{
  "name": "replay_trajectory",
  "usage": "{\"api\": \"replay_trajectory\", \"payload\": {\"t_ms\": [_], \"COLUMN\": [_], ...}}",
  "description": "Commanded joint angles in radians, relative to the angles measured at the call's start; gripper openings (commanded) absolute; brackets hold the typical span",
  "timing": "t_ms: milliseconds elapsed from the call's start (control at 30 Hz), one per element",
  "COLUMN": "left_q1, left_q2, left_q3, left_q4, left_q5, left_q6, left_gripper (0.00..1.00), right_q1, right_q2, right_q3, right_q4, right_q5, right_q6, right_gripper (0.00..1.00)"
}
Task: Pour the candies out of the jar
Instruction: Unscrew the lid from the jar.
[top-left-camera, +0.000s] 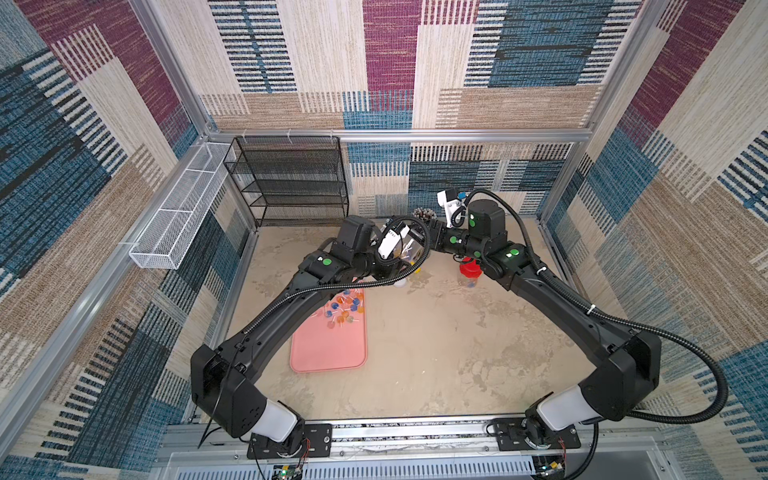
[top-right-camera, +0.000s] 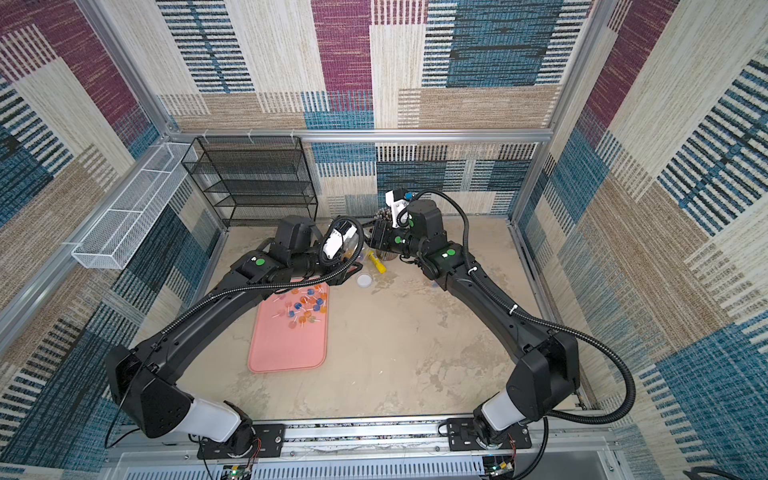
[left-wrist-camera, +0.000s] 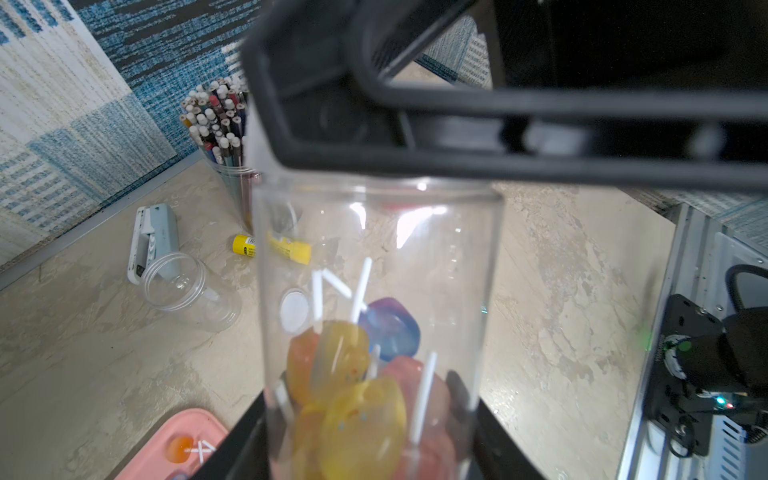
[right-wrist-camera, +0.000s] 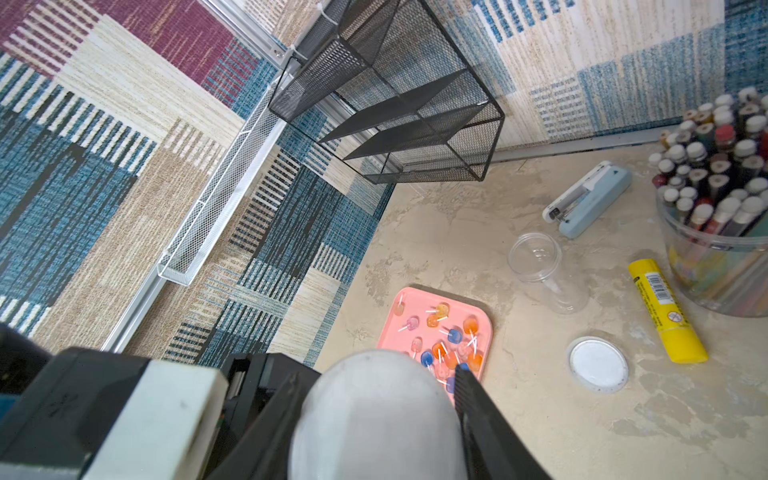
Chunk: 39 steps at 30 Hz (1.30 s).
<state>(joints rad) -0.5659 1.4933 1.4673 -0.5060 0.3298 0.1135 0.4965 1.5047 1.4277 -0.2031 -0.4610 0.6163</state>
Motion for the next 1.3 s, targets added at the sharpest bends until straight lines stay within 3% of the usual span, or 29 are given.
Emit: {"api": "replay_trajectory", "payload": {"t_ms": [0, 67, 167, 300, 400, 600, 667, 733, 833, 900, 1267], "left_q1": [0.043, 0.072, 0.087, 0.087, 0.087, 0.087, 0.089, 0.088, 0.086, 0.086, 0.054], "left_q2": [-0.020, -0.022, -0.023, -0.028, -0.025, -0.019, -0.021, -0.023, -0.028, -0.035, -0.051], "left_q3": [0.032, 0.054, 0.078, 0.065, 0.059, 0.060, 0.057, 0.054, 0.045, 0.036, -0.016], "left_q4": [0.050, 0.049, 0.048, 0.101, 0.115, 0.099, 0.094, 0.090, 0.083, 0.085, 0.121], "left_q5": [0.316, 0.491, 0.637, 0.749, 0.762, 0.720, 0.691, 0.668, 0.621, 0.572, 0.172], "left_q6": [0.026, 0.032, 0.033, -0.009, -0.025, -0.021, -0.024, -0.023, -0.023, -0.023, -0.012], "left_gripper": [0.00, 0.00, 0.00, 0.00, 0.00, 0.00, 0.00, 0.00, 0.00, 0.00, 0.00], "right_q1": [-0.028, -0.064, -0.104, -0.113, -0.117, -0.118, -0.118, -0.119, -0.124, -0.132, -0.097], "right_q2": [-0.030, -0.058, -0.096, -0.132, -0.143, -0.141, -0.134, -0.124, -0.110, -0.112, -0.128], "right_q3": [-0.002, -0.018, -0.033, -0.044, -0.057, -0.066, -0.056, -0.041, -0.008, 0.005, 0.004], "right_q4": [0.088, 0.130, 0.153, 0.121, 0.110, 0.138, 0.135, 0.122, 0.083, 0.067, 0.036], "right_q5": [-0.185, -0.298, -0.449, -0.559, -0.589, -0.573, -0.544, -0.491, -0.385, -0.312, 0.013], "right_q6": [-0.085, -0.105, -0.156, -0.235, -0.246, -0.220, -0.207, -0.183, -0.145, -0.113, 0.022], "right_gripper": [0.33, 0.32, 0.30, 0.29, 0.28, 0.28, 0.32, 0.43, 0.71, 0.80, 0.84]}}
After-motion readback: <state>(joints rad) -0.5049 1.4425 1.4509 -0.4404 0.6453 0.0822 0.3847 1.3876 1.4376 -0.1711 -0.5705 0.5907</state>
